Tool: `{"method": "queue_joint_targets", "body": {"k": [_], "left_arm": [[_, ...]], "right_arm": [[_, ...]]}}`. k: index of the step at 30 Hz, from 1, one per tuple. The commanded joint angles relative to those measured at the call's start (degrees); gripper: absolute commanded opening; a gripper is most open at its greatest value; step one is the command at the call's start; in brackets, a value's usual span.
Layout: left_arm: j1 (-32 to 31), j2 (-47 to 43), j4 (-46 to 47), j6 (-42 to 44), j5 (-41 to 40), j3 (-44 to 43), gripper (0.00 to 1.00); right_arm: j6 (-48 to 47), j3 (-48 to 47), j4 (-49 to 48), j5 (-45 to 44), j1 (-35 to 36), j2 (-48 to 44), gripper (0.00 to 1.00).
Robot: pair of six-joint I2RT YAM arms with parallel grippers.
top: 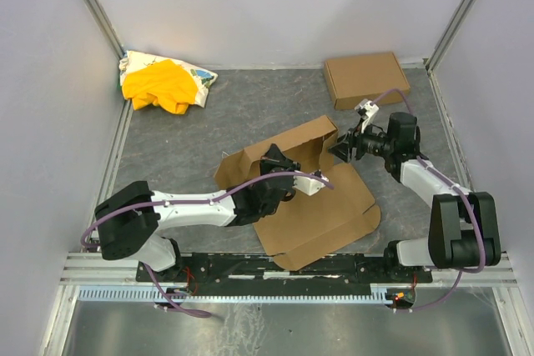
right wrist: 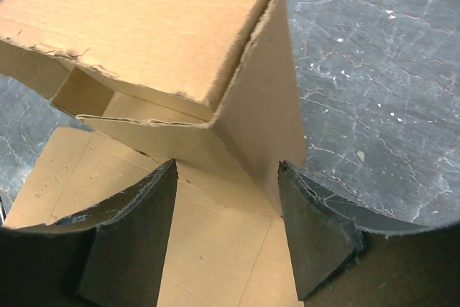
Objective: Fold the paper box
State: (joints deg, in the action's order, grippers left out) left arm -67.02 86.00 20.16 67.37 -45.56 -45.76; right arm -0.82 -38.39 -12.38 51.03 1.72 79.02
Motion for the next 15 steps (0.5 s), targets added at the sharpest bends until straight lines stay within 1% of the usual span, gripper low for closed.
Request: {"method": "queue_joint_targets", "body": {"k": [1,4,7,10,15], "left_arm": [[-0.9,1.0,-3.1,-2.0,0.6,-1.5,0.03],[-1.1,1.1,-3.1,-2.3,0.6,-1.5,0.03],[-1.4,1.2,-3.1,-2.7,0.5,-1.6,0.03],[-1.6,1.3,-3.1,-3.0,0.4,-1.7,0.03],[-2.0,1.3,-3.1,-2.8,0.1,-2.0,0.03]], "right_arm": [[-1.3,1.5,-2.4,1.3,1.2,-2.5,0.67],[0.5,3.2,-6.2,-0.1,2.0,-1.8,0.66],[1.9,3.5,-9.8,-0.3,3.2,-1.1,0.63],[2.8,2.7,-10.9,-1.6,4.4,-0.5,0.58],[3.3,1.9,-11.0,-4.4,6.7,0.8,0.53]]}}
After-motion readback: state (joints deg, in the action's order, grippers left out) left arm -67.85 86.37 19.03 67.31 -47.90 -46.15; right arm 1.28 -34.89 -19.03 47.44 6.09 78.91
